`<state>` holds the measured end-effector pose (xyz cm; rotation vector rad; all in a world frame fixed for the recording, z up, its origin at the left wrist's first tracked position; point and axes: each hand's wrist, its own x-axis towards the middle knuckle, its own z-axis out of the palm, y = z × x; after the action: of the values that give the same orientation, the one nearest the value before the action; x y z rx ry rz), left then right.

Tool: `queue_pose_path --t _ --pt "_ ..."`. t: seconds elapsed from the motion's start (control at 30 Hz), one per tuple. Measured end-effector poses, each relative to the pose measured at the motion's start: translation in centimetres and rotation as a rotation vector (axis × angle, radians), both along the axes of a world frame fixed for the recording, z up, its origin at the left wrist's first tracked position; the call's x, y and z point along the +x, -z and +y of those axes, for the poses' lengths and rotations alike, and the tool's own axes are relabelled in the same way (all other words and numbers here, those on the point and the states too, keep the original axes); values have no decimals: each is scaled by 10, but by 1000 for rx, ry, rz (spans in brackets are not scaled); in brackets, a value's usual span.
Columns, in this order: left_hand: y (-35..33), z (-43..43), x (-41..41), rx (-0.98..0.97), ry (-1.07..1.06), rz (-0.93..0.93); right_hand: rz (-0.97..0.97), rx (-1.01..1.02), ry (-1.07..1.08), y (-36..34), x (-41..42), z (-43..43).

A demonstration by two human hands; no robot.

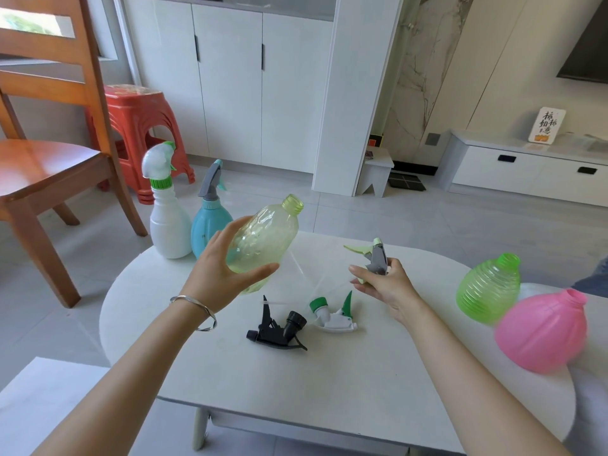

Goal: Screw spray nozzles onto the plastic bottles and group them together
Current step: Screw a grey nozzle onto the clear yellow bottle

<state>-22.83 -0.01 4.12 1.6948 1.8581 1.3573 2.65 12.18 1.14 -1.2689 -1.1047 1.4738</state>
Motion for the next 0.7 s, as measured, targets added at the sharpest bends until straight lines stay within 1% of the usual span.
queue_pose_path --t 0.07,0.27,0.4,0.53,0.7 --pt "0 1 2 4 -2 33 32 30 -35 -6 7 -3" --pt "4 3 4 17 -54 80 32 148 -96 -28 37 -9" --pt "6 1 5 1 -65 100 -75 329 50 -35 54 -11" --pt "8 0 10 -29 -63 122 -2 453 199 -34 62 -11" --pt "11 1 18 -20 -35 133 68 531 290 -33 61 -11"
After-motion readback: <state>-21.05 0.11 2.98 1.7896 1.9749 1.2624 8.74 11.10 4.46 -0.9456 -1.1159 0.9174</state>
